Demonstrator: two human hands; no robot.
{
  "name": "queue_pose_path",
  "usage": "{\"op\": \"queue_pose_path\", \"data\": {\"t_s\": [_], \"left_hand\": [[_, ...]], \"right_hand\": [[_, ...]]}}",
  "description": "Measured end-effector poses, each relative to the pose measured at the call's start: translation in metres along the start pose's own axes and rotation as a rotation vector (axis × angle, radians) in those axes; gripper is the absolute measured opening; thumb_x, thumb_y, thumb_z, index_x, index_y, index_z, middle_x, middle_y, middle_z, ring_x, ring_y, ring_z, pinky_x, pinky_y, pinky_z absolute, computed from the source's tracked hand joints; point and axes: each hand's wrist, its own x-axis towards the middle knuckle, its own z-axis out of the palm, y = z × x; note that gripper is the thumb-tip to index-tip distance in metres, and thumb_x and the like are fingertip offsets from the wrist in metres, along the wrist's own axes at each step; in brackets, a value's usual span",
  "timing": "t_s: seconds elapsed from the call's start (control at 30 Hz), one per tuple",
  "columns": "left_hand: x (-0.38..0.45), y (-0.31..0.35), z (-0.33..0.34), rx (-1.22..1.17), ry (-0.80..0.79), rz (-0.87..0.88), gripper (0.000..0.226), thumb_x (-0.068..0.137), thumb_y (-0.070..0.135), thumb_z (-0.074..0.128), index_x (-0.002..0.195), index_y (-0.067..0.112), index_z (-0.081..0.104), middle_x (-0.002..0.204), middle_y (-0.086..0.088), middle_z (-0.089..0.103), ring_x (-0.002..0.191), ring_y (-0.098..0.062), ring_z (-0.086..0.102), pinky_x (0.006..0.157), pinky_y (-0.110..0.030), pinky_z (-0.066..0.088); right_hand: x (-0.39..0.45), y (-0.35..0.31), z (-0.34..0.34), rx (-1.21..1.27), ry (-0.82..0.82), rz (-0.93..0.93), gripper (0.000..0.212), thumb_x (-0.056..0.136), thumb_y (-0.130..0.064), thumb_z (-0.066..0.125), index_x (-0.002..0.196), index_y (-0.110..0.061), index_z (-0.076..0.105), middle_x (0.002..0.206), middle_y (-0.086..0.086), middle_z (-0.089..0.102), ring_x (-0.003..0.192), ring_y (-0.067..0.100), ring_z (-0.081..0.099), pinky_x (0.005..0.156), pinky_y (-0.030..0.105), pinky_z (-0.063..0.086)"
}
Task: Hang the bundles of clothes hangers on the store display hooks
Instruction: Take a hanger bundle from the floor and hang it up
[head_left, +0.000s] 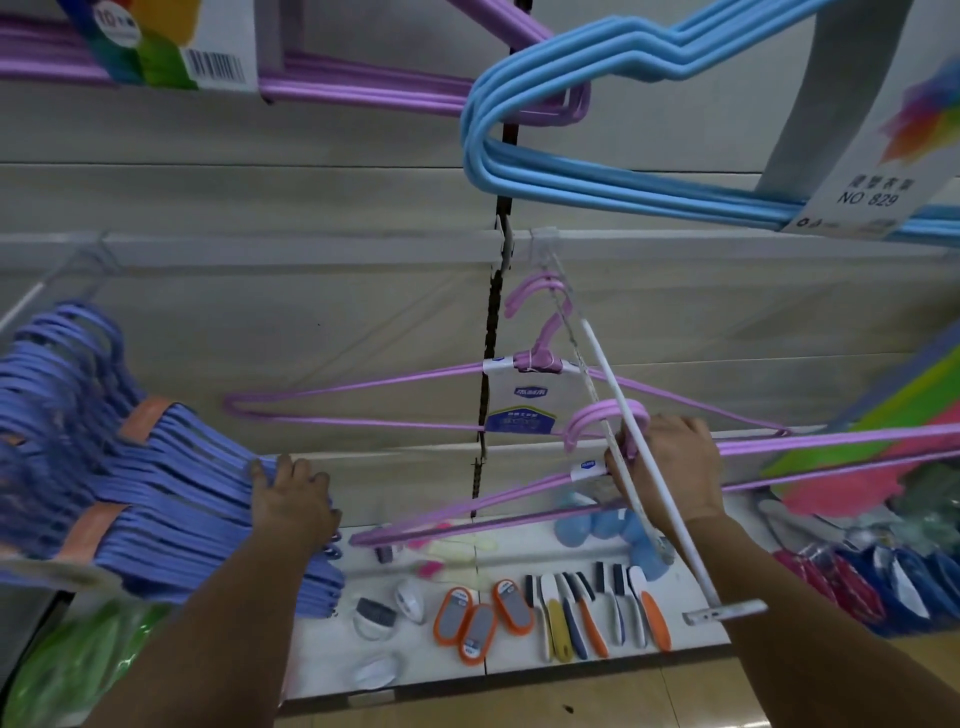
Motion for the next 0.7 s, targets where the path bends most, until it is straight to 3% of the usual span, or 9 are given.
{"op": "queue_pose_path", "data": {"t_s": [0.13, 0.27, 0.33, 0.37, 0.43, 0.5, 0.53, 0.63, 0.7], "left_hand": [[-0.012, 0.007, 0.005, -0.046, 0.057, -0.004, 0.053, 0.097, 0.044, 0.033, 0.145, 0.022, 0.028, 0.154, -0.008, 0.019, 0.146, -0.03, 0.004, 0.115, -0.057, 0.005], [-0.022, 0.03, -0.014, -0.212, 0.127, 0.004, 0.058, 0.098, 0.026, 0.034, 0.151, 0.02, 0.012, 0.157, -0.008, 0.014, 0.147, -0.029, 0.004, 0.116, -0.056, 0.005], [-0.027, 0.054, -0.036, -0.392, 0.212, 0.059, 0.061, 0.098, 0.028, 0.036, 0.152, 0.019, 0.008, 0.158, -0.006, 0.013, 0.146, -0.027, 0.01, 0.117, -0.051, 0.011], [-0.031, 0.067, -0.048, -0.481, 0.269, 0.105, 0.06, 0.1, 0.033, 0.035, 0.152, 0.02, 0.009, 0.159, -0.006, 0.014, 0.146, -0.026, 0.013, 0.117, -0.049, 0.013], [-0.039, 0.091, -0.07, -0.626, 0.376, 0.214, 0.057, 0.1, 0.043, 0.03, 0.151, 0.023, 0.014, 0.158, -0.003, 0.017, 0.145, -0.023, 0.017, 0.117, -0.044, 0.015], [-0.045, 0.111, -0.085, -0.678, 0.415, 0.308, 0.06, 0.096, 0.055, 0.019, 0.149, 0.027, 0.022, 0.156, 0.001, 0.024, 0.143, -0.018, 0.019, 0.117, -0.041, 0.011], [-0.048, 0.12, -0.09, -0.678, 0.422, 0.339, 0.067, 0.09, 0.061, 0.01, 0.148, 0.029, 0.026, 0.154, 0.003, 0.028, 0.142, -0.017, 0.021, 0.116, -0.04, 0.009], [-0.049, 0.138, -0.098, -0.688, 0.396, 0.352, 0.058, 0.095, 0.056, 0.016, 0.146, 0.032, 0.031, 0.148, 0.004, 0.037, 0.138, -0.017, 0.027, 0.116, -0.04, 0.008], [-0.048, 0.145, -0.105, -0.714, 0.383, 0.292, 0.044, 0.101, 0.043, 0.028, 0.144, 0.032, 0.035, 0.142, 0.002, 0.042, 0.134, -0.019, 0.033, 0.117, -0.042, 0.01]], "right_hand": [[0.003, -0.003, 0.005, -0.01, 0.016, 0.065, 0.024, 0.066, -0.015, 0.081, 0.055, -0.015, 0.06, 0.051, 0.003, 0.055, 0.053, 0.025, 0.055, 0.064, 0.033, 0.044], [0.006, -0.014, 0.015, 0.142, -0.013, 0.135, 0.024, 0.054, -0.008, 0.083, 0.054, -0.013, 0.06, 0.049, 0.003, 0.056, 0.048, 0.025, 0.056, 0.06, 0.032, 0.045], [0.007, -0.021, 0.021, 0.15, -0.036, 0.126, 0.013, 0.063, -0.02, 0.071, 0.057, -0.013, 0.062, 0.054, 0.003, 0.059, 0.053, 0.026, 0.059, 0.062, 0.029, 0.038], [0.008, -0.022, 0.032, 0.142, -0.094, 0.12, 0.019, 0.074, -0.028, 0.061, 0.065, -0.011, 0.065, 0.063, 0.005, 0.063, 0.061, 0.027, 0.061, 0.065, 0.029, 0.033], [0.015, -0.019, 0.065, 0.264, -0.175, 0.128, 0.057, 0.091, -0.055, 0.035, 0.091, -0.007, 0.066, 0.087, 0.016, 0.066, 0.082, 0.035, 0.063, 0.074, 0.033, 0.037], [0.025, -0.007, 0.104, 0.475, -0.285, 0.153, 0.1, 0.079, -0.085, 0.009, 0.112, -0.003, 0.056, 0.107, 0.024, 0.061, 0.103, 0.042, 0.058, 0.092, 0.049, 0.044], [0.029, -0.003, 0.115, 0.48, -0.296, 0.136, 0.106, 0.075, -0.088, 0.005, 0.116, -0.003, 0.054, 0.112, 0.024, 0.06, 0.108, 0.043, 0.055, 0.096, 0.055, 0.042], [0.03, -0.017, 0.08, 0.464, -0.232, 0.13, 0.096, 0.083, -0.079, 0.004, 0.108, -0.006, 0.062, 0.103, 0.018, 0.065, 0.099, 0.036, 0.061, 0.09, 0.047, 0.048], [0.027, -0.025, 0.046, 0.299, -0.094, 0.083, 0.065, 0.096, -0.06, 0.027, 0.088, -0.01, 0.068, 0.08, 0.01, 0.066, 0.076, 0.029, 0.064, 0.073, 0.03, 0.045]]}}
